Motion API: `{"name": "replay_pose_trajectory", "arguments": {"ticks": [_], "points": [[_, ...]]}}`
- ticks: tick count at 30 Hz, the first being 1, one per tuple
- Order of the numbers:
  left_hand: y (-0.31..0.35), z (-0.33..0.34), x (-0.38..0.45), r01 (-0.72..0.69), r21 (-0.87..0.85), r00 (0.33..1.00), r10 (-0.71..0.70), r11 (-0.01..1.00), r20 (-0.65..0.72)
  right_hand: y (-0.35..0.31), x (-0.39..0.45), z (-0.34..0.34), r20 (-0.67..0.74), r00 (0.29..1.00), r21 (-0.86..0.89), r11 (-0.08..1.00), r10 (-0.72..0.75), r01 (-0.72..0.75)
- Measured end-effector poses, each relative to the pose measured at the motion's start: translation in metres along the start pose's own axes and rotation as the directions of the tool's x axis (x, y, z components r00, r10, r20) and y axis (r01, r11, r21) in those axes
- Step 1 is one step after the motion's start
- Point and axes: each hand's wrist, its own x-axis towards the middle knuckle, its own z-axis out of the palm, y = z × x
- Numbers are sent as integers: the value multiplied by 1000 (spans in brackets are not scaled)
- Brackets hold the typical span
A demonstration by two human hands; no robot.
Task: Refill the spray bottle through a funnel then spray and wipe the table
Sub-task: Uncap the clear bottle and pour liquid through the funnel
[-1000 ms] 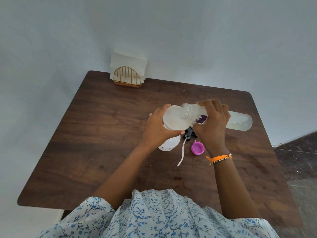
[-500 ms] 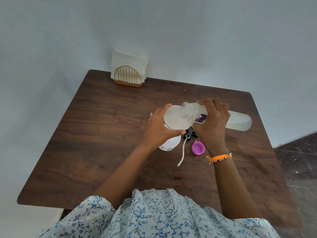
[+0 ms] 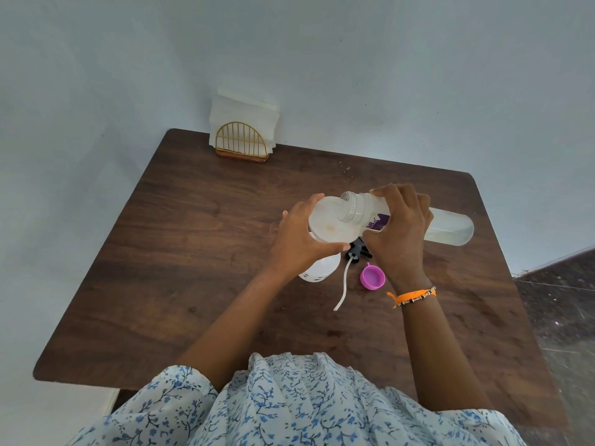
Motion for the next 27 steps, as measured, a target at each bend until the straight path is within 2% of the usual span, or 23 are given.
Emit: {"name": "replay_pose_trajectory", "arguments": {"ticks": [27], "points": [[7, -4, -2, 7, -15, 1000, -6, 1000, 8, 0, 1, 0, 20, 1000, -26, 1000, -3, 4]]}}
